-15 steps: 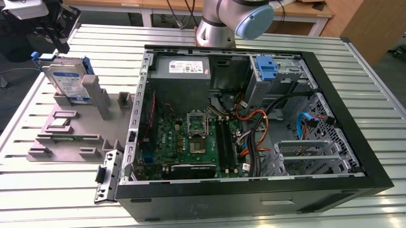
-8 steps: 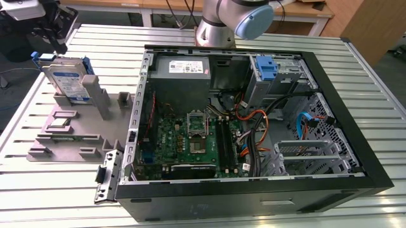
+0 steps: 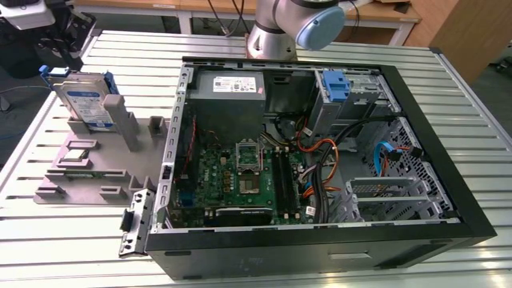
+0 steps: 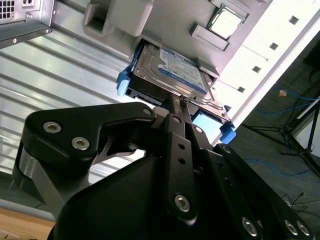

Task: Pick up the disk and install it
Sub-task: 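Reach for the disk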

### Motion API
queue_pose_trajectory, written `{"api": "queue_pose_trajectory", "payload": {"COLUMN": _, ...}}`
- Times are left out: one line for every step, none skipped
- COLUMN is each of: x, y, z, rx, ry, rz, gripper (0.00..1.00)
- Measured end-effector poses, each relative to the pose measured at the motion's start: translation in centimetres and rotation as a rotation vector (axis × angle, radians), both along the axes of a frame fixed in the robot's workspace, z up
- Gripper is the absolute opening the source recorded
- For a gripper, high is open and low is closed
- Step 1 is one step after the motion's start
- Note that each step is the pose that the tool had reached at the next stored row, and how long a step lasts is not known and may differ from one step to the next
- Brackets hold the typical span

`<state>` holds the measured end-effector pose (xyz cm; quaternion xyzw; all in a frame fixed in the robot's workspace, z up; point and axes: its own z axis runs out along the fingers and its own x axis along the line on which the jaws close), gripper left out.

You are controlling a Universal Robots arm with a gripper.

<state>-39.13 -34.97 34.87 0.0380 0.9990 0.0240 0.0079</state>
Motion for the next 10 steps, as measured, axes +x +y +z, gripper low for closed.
{"api": "queue_pose_trajectory", "payload": {"x": -0.04, "y": 0.0, "z": 0.0, "rx": 0.0, "ry": 0.0, "rz": 0.0, "gripper": 0.1}}
{"api": "queue_pose_trajectory", "payload": {"x": -0.12, "y": 0.01, "z": -0.02, "rx": 0.0001, "ry": -0.0001, "rz": 0.0, "gripper": 0.1}}
{"api": "queue_pose_trajectory", "payload": {"x": -0.17, "y": 0.01, "z": -0.03, "rx": 0.0001, "ry": -0.0002, "rz": 0.0, "gripper": 0.1}}
{"api": "queue_pose_trajectory", "payload": {"x": -0.23, "y": 0.02, "z": -0.04, "rx": 0.0001, "ry": -0.0002, "rz": 0.0, "gripper": 0.1}}
{"api": "queue_pose_trajectory", "payload": {"x": -0.31, "y": 0.03, "z": -0.05, "rx": 0.0001, "ry": -0.0002, "rz": 0.0, "gripper": 0.1}}
{"api": "queue_pose_trajectory", "payload": {"x": -0.39, "y": 0.03, "z": -0.06, "rx": 0.0001, "ry": -0.0002, "rz": 0.0, "gripper": 0.1}}
{"api": "queue_pose_trajectory", "payload": {"x": -0.46, "y": 0.04, "z": -0.06, "rx": 0.0001, "ry": -0.0001, "rz": 0.0, "gripper": 0.1}}
{"api": "queue_pose_trajectory", "payload": {"x": -0.56, "y": 0.05, "z": -0.08, "rx": 0.0001, "ry": -0.0001, "rz": 0.0, "gripper": 0.1}}
{"api": "queue_pose_trajectory", "payload": {"x": -0.62, "y": 0.06, "z": -0.12, "rx": 0.0002, "ry": -0.0002, "rz": 0.0, "gripper": 0.1}}
{"api": "queue_pose_trajectory", "payload": {"x": -0.66, "y": 0.07, "z": -0.14, "rx": 0.0002, "ry": -0.0004, "rz": 0.0, "gripper": 0.1}}
